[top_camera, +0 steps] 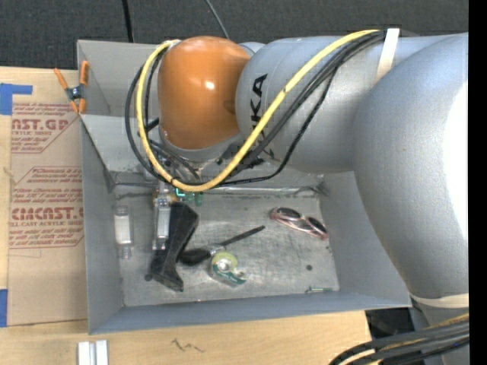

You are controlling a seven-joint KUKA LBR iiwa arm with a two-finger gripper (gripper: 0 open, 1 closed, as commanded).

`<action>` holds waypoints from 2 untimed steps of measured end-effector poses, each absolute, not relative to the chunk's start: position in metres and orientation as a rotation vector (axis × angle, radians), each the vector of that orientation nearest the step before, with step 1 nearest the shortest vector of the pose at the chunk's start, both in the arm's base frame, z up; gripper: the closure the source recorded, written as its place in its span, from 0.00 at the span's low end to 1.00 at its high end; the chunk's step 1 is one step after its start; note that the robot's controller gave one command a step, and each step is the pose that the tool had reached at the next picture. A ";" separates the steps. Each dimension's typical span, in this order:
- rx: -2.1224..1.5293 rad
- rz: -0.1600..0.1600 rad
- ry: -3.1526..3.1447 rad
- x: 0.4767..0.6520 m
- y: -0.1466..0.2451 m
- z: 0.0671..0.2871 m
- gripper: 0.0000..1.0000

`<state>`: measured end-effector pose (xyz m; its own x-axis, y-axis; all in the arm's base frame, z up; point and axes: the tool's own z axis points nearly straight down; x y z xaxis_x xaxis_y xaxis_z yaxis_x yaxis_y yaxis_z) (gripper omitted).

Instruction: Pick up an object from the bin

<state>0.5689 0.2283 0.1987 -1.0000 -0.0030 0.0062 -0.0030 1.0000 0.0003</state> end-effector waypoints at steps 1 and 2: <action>0.001 -0.003 -3.143 0.571 0.227 0.204 0.00; 0.281 -0.005 -3.138 0.561 0.210 0.163 0.00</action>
Offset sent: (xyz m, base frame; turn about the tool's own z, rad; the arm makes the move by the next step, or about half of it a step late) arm -0.0330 -0.0597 -0.1287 -0.5226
